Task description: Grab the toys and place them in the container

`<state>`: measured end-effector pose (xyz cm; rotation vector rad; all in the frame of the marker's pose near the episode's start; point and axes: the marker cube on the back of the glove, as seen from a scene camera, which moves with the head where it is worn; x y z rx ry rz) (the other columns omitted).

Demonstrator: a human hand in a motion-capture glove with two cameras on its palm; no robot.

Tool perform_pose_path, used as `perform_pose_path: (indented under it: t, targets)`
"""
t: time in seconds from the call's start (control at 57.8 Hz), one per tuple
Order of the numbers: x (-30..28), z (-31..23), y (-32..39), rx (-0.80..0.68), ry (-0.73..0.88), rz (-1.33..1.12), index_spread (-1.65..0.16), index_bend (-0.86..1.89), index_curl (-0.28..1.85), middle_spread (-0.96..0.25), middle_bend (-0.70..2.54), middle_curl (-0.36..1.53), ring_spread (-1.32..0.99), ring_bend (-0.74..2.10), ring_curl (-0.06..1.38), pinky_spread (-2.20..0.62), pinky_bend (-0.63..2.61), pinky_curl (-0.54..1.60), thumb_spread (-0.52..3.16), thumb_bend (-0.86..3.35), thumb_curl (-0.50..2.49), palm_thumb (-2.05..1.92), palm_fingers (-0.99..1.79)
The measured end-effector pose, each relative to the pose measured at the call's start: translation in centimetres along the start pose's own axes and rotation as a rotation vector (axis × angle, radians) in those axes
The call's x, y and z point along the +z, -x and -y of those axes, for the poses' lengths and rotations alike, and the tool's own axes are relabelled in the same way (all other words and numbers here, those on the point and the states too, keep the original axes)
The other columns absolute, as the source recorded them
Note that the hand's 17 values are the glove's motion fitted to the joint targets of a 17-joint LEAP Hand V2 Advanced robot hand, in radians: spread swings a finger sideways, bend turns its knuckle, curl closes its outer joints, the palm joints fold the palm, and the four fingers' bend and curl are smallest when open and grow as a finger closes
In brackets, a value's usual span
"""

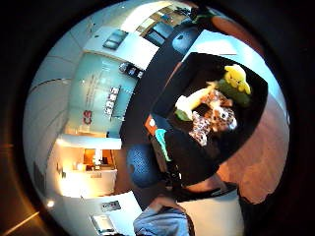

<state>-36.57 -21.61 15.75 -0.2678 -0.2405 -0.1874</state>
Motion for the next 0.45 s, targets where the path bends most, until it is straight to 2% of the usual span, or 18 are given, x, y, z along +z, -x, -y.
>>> perform_pose_path:
  t: [0.19, 0.45]
  targets:
    - [-0.9, -4.6, -3.2, -0.006, 0.047, -0.083, -0.35, 0.20, 0.46, -0.02, 0.13, 0.20, 0.00, 0.19, 0.24, 0.04, 0.63, 0.32, 1.33, -0.04, 0.25, -0.06, -0.09]
    - [-2.6, -8.2, -7.1, -0.010, 0.021, -0.082, -0.35, 0.20, 0.44, -0.02, 0.14, 0.21, 0.00, 0.19, 0.25, 0.03, 0.61, 0.32, 1.34, -0.04, 0.24, -0.05, -0.06]
